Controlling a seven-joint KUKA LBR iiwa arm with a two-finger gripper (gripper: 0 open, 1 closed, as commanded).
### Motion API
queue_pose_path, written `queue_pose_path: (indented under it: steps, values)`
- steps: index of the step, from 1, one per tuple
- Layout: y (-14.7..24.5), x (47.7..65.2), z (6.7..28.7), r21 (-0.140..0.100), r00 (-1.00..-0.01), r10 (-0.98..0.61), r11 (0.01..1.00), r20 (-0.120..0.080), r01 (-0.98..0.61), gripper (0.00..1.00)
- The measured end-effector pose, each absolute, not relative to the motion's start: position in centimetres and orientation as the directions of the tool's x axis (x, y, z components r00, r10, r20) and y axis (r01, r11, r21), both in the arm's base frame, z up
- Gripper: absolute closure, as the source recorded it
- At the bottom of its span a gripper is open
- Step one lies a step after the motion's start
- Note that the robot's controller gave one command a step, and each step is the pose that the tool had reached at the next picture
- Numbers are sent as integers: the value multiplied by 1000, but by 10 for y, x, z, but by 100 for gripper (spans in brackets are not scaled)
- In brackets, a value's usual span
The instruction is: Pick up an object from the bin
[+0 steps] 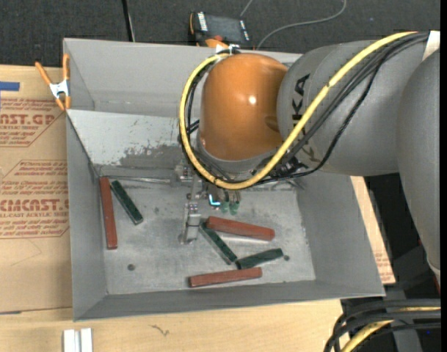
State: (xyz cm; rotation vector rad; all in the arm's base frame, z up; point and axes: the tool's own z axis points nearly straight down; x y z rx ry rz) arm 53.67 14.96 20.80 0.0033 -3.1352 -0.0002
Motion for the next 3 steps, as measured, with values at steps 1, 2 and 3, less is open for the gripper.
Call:
queue_pose_path:
  steps: [1,2,3]
  values:
    - [45,566,185,-4,-999,-35,999,0,-35,0]
    - [20,585,67,1,-974,-225,974,4,-225,0]
    - [21,587,71,1,-975,-224,975,-2,-224,100]
